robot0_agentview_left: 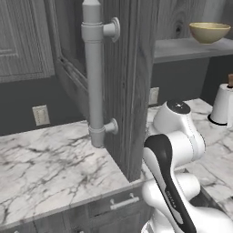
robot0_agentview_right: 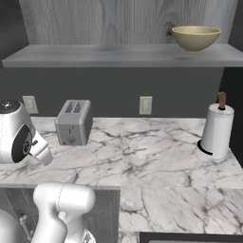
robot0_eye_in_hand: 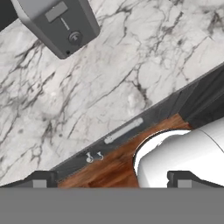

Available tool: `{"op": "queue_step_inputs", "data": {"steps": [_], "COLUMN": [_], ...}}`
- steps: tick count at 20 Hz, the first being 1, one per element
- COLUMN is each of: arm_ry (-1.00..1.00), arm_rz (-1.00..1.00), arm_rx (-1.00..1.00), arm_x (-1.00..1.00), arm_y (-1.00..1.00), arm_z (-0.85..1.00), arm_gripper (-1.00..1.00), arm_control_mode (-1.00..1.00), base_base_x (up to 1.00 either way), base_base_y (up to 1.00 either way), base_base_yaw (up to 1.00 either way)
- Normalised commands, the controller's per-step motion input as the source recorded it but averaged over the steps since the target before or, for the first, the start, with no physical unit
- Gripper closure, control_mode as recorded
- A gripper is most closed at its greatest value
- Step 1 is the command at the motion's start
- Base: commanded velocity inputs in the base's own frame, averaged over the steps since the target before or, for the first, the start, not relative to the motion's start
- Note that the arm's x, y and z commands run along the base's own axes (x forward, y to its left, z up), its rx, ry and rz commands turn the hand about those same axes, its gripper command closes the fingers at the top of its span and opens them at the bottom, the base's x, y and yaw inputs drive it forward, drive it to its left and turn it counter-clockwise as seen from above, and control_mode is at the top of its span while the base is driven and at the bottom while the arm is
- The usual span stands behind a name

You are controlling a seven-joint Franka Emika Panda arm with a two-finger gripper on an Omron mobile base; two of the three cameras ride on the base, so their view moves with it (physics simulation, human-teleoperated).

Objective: Pick both bowls and place them on the counter. Then place the banana in one bowl and place the eggplant in the other bowl.

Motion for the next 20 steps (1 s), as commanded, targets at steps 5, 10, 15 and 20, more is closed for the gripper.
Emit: {"op": "queue_step_inputs", "data": {"steps": [5,10,15,20], "arm_ry": [0.00,0.00,0.00,0.00], "arm_rz": [0.00,0.00,0.00,0.00], "arm_rx": [0.00,0.00,0.00,0.00], "arm_x": [0.00,0.00,0.00,0.00], "arm_y": [0.00,0.00,0.00,0.00], "arm_z": [0.00,0.00,0.00,0.00], "arm_gripper": [-1.00,-1.00,-1.00,-1.00], "arm_control_mode": [1.00,1.00,1.00,1.00], "base_base_x": [1.00,1.00,0.79,0.11], "base_base_y": [-0.04,0.00,0.10,0.38], "base_base_yaw": [0.33,0.29,0.15,0.07]}}
